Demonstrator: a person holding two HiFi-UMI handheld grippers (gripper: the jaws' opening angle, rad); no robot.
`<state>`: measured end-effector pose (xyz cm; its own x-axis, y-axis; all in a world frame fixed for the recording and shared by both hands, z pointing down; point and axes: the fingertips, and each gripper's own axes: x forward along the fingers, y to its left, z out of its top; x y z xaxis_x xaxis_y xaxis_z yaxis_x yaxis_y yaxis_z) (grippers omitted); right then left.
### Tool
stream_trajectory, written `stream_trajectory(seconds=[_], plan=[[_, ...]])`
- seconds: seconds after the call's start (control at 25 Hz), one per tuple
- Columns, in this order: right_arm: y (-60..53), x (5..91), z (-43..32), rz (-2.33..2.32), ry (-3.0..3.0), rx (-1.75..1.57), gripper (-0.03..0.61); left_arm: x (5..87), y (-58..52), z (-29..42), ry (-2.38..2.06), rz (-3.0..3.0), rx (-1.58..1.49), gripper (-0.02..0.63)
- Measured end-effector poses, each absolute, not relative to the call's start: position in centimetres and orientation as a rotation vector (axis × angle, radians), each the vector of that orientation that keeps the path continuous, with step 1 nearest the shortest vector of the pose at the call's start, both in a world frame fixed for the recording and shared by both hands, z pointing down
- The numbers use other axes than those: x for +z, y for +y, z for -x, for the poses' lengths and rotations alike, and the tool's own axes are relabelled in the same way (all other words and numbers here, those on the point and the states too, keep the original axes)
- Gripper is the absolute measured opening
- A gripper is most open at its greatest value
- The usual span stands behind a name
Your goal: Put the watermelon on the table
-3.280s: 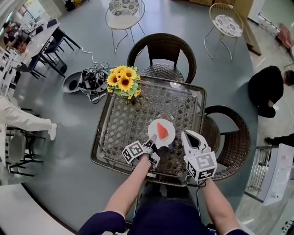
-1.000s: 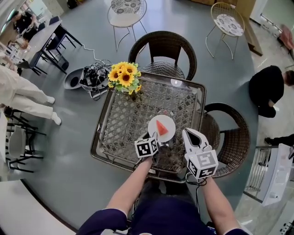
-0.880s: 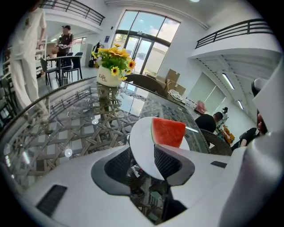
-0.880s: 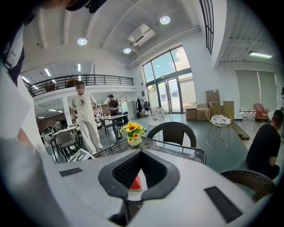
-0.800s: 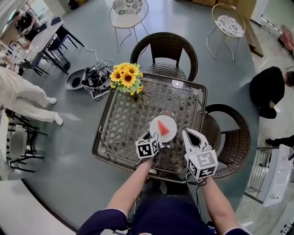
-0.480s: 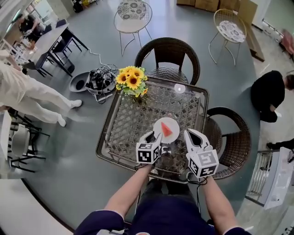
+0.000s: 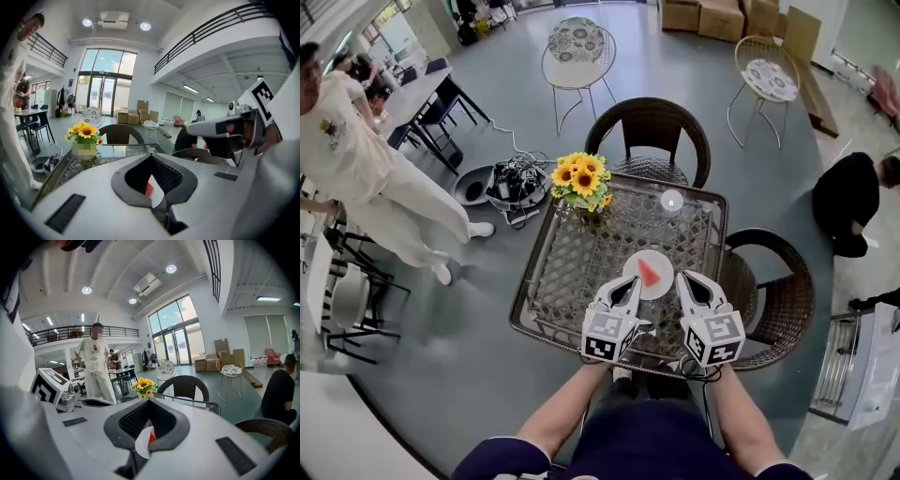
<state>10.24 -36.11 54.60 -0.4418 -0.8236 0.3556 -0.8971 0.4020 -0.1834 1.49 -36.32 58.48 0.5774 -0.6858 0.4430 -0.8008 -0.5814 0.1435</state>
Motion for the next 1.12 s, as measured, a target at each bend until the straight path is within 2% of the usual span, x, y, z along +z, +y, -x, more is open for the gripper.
stream_trajectory(seconds=[0.4,1.12], plan=[[-34.6,51.5,-9.1,-1.559,-2.505,0.464,0.003,52.2,-34.4,-2.5,-1.158,-2.601,0.364,0.006],[-33.5,48.2,-8.5,-1.58,-2.568,0.366,0.003,49.4,-33.2,-2.7,-1.154,-2.642,0.291,0.006]])
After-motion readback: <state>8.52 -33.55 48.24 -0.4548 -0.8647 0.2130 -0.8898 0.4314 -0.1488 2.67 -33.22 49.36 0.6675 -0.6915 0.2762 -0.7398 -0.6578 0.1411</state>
